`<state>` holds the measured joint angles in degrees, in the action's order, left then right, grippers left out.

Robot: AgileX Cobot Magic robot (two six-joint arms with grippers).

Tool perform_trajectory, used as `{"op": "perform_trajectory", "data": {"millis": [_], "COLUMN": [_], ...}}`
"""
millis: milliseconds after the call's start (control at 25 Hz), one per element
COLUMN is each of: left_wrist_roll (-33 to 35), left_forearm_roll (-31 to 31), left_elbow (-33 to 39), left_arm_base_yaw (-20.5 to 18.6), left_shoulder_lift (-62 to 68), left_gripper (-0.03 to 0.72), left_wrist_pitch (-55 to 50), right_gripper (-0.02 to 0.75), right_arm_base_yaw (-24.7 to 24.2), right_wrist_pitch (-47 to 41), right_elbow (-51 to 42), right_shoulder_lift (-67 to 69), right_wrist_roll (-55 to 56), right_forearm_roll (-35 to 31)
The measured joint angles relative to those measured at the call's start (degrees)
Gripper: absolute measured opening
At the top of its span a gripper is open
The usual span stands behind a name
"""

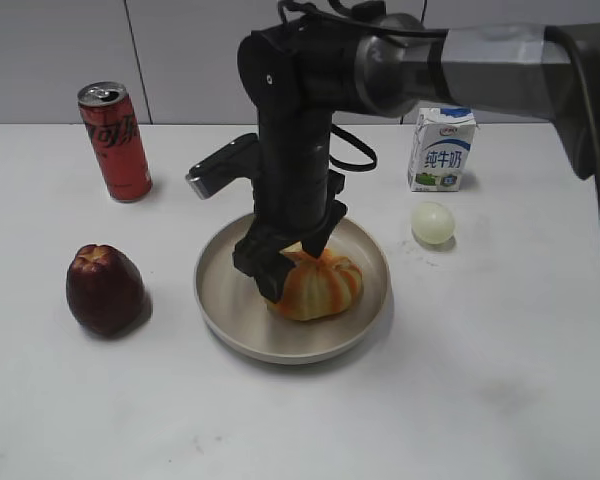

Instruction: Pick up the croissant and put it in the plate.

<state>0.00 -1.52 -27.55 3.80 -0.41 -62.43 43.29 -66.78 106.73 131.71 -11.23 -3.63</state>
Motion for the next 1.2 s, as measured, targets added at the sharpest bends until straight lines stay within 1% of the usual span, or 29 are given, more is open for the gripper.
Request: {"op": "perform_trajectory", "data": {"millis": [120, 240, 320, 400, 520, 760, 880, 1040, 1200], "left_wrist_roll": [0.0, 0.0, 0.0, 0.0, 0.0, 0.0, 0.0, 0.0, 0.0], "left_forearm_roll": [0.0, 0.0, 0.0, 0.0, 0.0, 0.0, 0.0, 0.0, 0.0], "left_elbow": [0.0, 0.0, 0.0, 0.0, 0.0, 0.0, 0.0, 0.0, 0.0], "left_arm_base_yaw": [0.0, 0.0, 0.0, 0.0, 0.0, 0.0, 0.0, 0.0, 0.0], "left_shoulder_lift": [0.0, 0.0, 0.0, 0.0, 0.0, 0.0, 0.0, 0.0, 0.0], "left_gripper": [0.233, 0.233, 0.233, 0.233, 0.233, 0.233, 0.233, 0.233, 0.233], "left_wrist_pitch": [0.0, 0.0, 0.0, 0.0, 0.0, 0.0, 0.0, 0.0, 0.0], "right_gripper": [0.623, 0.623, 0.620, 0.613, 0.603, 0.591, 0.591, 0.591, 0.591], "right_arm_base_yaw": [0.0, -0.3, -1.2, -3.4, -9.4, -23.6, -29.3, -35.9, -39.9], "right_wrist_pitch": [-0.9, -2.0, -2.0, -2.1, -2.2, -2.2, -2.3, -2.3, -2.3], "right_elbow": [2.0, 4.6, 5.3, 5.5, 5.5, 5.5, 5.0, 1.3, -4.9], "right_shoulder_lift": [-1.1, -2.4, -3.7, -4.9, -6.3, -9.8, -12.4, -16.9, -22.0], "right_wrist_roll": [0.0, 0.0, 0.1, 0.3, 1.7, 5.5, 6.2, 6.5, 7.4], "right_forearm_roll": [-1.1, -0.8, -0.7, -0.8, -0.7, -0.5, -0.3, -0.3, -0.1]}}
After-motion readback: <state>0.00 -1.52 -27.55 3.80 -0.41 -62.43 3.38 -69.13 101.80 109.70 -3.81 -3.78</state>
